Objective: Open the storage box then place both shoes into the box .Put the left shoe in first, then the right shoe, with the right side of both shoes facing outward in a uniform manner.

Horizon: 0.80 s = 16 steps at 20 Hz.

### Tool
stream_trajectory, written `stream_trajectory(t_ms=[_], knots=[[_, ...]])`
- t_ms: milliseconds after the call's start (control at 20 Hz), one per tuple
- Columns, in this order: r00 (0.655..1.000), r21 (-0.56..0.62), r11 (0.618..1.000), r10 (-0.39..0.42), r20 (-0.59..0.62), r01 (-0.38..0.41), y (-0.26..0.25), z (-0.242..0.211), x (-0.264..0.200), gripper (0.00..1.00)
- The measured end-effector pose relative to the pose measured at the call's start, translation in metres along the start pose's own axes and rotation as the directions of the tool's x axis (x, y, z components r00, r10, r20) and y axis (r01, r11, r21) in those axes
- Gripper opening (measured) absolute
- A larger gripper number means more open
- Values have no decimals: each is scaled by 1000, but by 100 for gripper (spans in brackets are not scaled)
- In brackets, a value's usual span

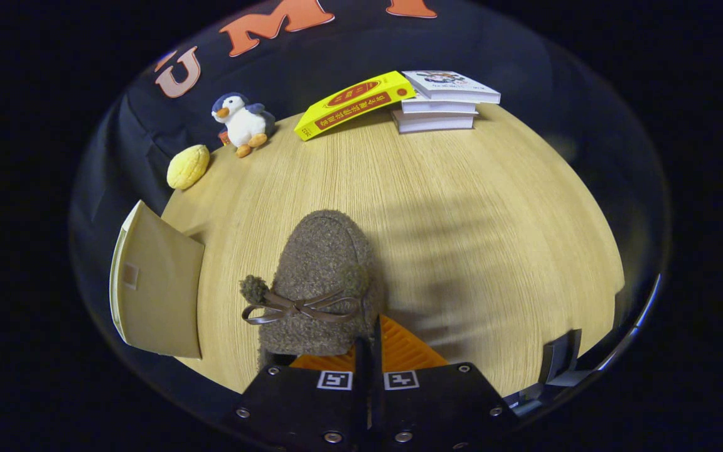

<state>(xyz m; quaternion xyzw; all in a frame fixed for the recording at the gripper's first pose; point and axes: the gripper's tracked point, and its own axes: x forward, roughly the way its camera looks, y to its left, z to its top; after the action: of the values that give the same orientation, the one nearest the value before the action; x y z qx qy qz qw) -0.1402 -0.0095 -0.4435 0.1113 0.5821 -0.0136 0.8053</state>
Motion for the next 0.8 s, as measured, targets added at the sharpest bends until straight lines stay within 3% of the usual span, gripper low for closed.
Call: stream_trajectory(t_ms=[450,800], knots=[[999,9,1000,-19,25,19,60,35,-65,4],[997,-68,995,71,25,-70,171,54,-83,4]])
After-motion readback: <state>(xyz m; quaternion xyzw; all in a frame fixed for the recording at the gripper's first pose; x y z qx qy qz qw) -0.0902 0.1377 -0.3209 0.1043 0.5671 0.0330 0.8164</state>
